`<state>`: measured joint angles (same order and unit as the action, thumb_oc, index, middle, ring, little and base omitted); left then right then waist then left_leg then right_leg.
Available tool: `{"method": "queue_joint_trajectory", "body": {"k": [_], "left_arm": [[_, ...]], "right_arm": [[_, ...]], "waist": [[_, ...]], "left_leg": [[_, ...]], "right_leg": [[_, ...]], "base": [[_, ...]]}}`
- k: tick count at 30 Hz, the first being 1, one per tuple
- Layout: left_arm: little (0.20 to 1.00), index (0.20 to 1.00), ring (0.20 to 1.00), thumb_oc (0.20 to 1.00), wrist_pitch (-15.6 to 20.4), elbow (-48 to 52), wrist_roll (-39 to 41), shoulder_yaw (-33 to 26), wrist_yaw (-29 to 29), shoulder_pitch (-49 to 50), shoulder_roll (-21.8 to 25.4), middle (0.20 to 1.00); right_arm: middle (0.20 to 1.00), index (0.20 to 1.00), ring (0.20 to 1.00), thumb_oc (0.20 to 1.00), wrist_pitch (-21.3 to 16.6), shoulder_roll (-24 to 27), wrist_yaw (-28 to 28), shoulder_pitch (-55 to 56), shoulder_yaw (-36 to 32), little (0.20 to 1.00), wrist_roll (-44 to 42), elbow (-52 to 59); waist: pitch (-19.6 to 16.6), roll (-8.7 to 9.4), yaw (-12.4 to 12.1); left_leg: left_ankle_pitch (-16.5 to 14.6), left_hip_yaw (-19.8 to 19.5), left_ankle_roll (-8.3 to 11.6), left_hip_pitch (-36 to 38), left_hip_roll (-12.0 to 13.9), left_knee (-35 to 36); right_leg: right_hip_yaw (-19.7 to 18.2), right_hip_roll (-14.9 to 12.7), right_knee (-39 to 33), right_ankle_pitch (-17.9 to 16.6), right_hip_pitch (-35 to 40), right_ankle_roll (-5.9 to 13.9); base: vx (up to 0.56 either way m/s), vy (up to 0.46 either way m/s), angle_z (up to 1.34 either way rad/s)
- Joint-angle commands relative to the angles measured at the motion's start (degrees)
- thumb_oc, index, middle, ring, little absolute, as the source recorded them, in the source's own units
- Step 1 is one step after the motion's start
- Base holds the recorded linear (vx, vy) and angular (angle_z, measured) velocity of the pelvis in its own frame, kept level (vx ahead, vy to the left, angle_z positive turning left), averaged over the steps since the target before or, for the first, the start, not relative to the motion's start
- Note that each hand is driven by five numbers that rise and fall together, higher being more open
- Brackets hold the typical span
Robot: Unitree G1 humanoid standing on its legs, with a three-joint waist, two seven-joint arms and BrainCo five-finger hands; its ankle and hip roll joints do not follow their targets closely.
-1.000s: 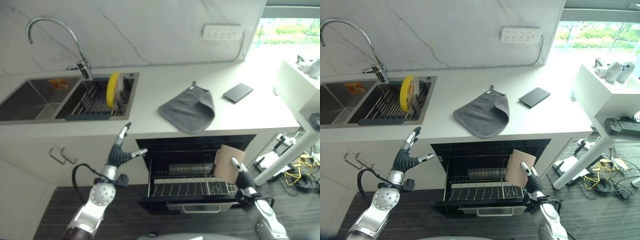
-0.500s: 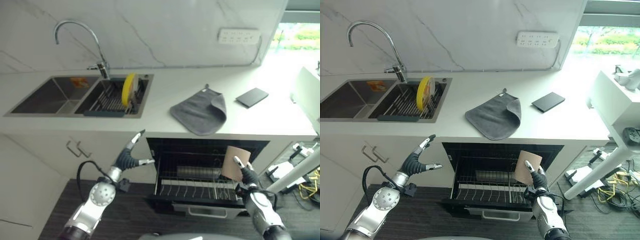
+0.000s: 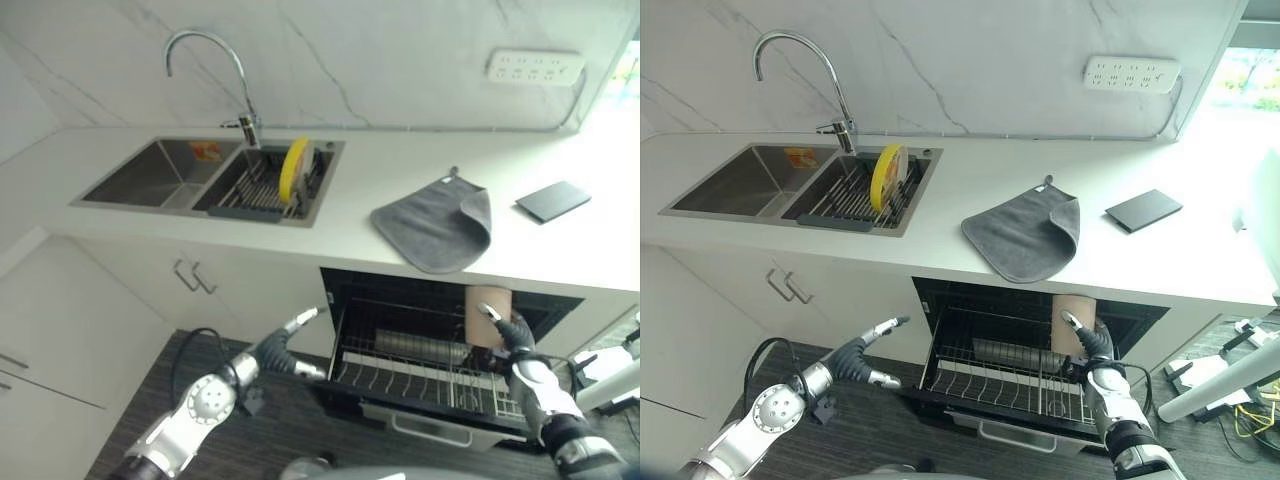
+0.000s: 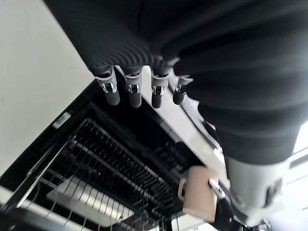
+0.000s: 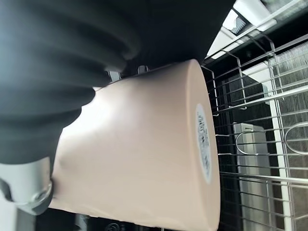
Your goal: Place the dishes in the dishwasher.
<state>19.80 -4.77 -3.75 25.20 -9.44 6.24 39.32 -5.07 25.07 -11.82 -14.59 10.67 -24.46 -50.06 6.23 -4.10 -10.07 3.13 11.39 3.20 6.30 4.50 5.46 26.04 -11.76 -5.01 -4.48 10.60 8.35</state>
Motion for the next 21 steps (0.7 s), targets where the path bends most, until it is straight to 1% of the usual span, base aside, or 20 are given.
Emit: {"method": "queue_joint_trajectory", "body": {"k": [1, 5, 8, 11, 14, 16, 21], "left_arm": [[1.0, 1.0, 1.0, 1.0, 2.5, 0.9, -0.6, 3.0, 2.3, -5.4, 2.0, 1.0], [1.0, 1.0, 1.0, 1.0, 3.3, -0.8, -0.4, 5.5, 5.1, -6.7, 2.6, 1.0], [1.0, 1.0, 1.0, 1.0, 3.4, -1.3, -0.7, 6.7, 7.5, -7.9, 2.8, 1.0], [1.0, 1.0, 1.0, 1.0, 3.4, -1.1, -1.2, 7.3, 9.3, -8.0, 3.1, 1.0], [1.0, 1.0, 1.0, 1.0, 3.8, -1.4, -1.7, 7.8, 10.6, -8.3, 3.1, 1.0], [1.0, 1.0, 1.0, 1.0, 3.4, -0.6, -2.1, 7.9, 11.7, -8.1, 3.2, 1.0], [1.0, 1.0, 1.0, 1.0, 2.9, 0.0, -2.4, 8.2, 13.2, -8.3, 3.0, 1.0]], "right_arm": [[0.2, 0.2, 0.2, 0.2, -1.0, 4.2, 0.6, -10.8, 0.9, 0.2, 4.1, -3.8], [0.2, 0.2, 0.2, 0.2, -0.4, 5.5, 1.5, -14.8, 2.3, 0.2, 7.9, -9.1], [0.2, 0.2, 0.2, 0.2, -0.8, 6.2, 1.7, -16.4, 2.5, 0.2, 8.7, -12.4], [0.2, 0.2, 0.2, 0.2, -0.4, 6.5, 1.7, -16.6, 2.4, 0.2, 9.3, -14.0], [0.2, 0.2, 0.2, 0.2, -0.4, 6.1, 0.7, -16.8, 2.3, 0.2, 10.5, -15.1], [0.2, 0.2, 0.2, 0.2, -0.2, 5.5, 0.6, -16.3, 2.4, 0.2, 8.2, -15.4], [0.2, 0.2, 0.2, 0.2, -0.8, 4.2, -0.2, -15.9, 2.1, 0.2, 8.6, -15.9]], "waist": [[2.7, 0.28, -2.3], [3.9, -0.23, -2.8], [5.3, -0.59, -2.9], [6.6, -1.11, -2.9], [7.4, -1.48, -2.8], [8.0, -1.93, -2.8], [8.8, -2.79, -2.3]], "left_leg": [[-3.0, 1.8, -0.16, 1.1, -0.4, -1.1], [-2.7, 1.3, -0.19, -0.2, -0.6, -1.1], [-2.6, 0.8, -0.26, -1.2, -0.9, -1.1], [-2.6, 0.2, -0.34, -2.0, -1.3, -1.1], [-2.3, -0.3, -0.52, -2.8, -1.7, -1.1], [-2.2, -0.5, -0.56, -3.3, -1.9, -1.2], [-2.3, -0.5, -0.61, -3.7, -2.4, -1.3]], "right_leg": [[-0.7, -1.7, 3.8, 2.2, -1.8, 1.11], [-0.8, -2.1, 4.2, 2.0, -3.2, 1.4], [-1.3, -2.3, 4.6, 1.9, -4.3, 1.53], [-1.8, -2.4, 4.9, 2.0, -5.1, 1.62], [-2.2, -2.6, 5.0, 1.7, -6.0, 1.6], [-2.5, -2.8, 5.3, 1.7, -6.6, 1.66], [-3.1, -3.1, 5.6, 1.7, -7.3, 1.67]], "base": [[0.0, 0.038, 0.03], [-0.01, 0.003, 0.01], [-0.05, 0.006, 0.09], [-0.04, -0.005, 0.12], [0.0, 0.0, 0.0], [-0.02, 0.0, 0.0], [0.0, 0.0, 0.0]]}}
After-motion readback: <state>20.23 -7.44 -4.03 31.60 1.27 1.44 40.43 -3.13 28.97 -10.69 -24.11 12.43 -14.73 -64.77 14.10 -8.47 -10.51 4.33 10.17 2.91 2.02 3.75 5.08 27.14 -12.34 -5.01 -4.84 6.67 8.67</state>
